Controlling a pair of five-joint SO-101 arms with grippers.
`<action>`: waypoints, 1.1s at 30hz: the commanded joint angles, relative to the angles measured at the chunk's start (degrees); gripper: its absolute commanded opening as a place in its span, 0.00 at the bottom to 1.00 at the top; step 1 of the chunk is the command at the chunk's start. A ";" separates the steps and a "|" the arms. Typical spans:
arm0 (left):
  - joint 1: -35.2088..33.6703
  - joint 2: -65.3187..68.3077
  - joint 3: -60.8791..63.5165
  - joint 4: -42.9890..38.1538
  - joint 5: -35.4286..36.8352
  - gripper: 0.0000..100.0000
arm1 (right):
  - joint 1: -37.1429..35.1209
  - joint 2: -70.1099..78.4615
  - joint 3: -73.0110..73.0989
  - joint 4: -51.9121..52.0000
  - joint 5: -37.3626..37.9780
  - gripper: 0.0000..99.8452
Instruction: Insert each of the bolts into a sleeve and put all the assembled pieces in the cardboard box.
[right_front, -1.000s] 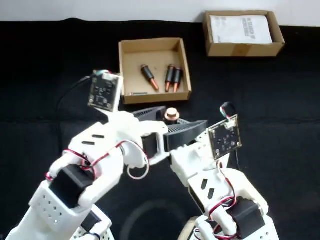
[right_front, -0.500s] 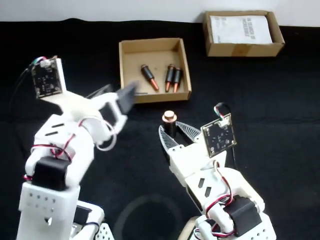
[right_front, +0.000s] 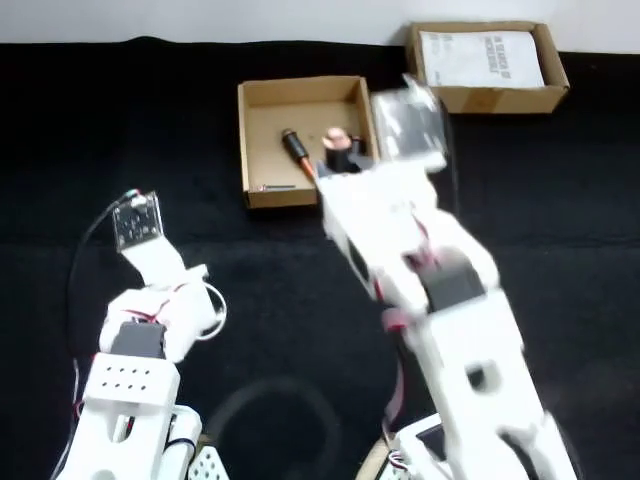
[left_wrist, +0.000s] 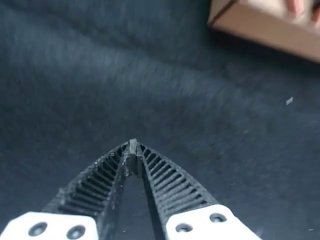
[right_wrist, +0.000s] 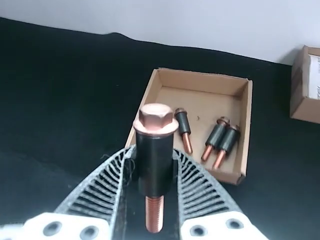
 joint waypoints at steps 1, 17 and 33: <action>-0.40 -0.57 3.03 -1.58 -0.53 0.01 | 0.75 16.57 -18.07 -1.27 0.18 0.01; -0.66 -0.57 12.09 -2.20 -0.70 0.01 | 7.78 75.65 -73.01 12.26 0.44 0.01; -0.66 -0.57 12.35 -2.73 -0.44 0.01 | 9.01 98.95 -91.38 13.85 0.44 0.01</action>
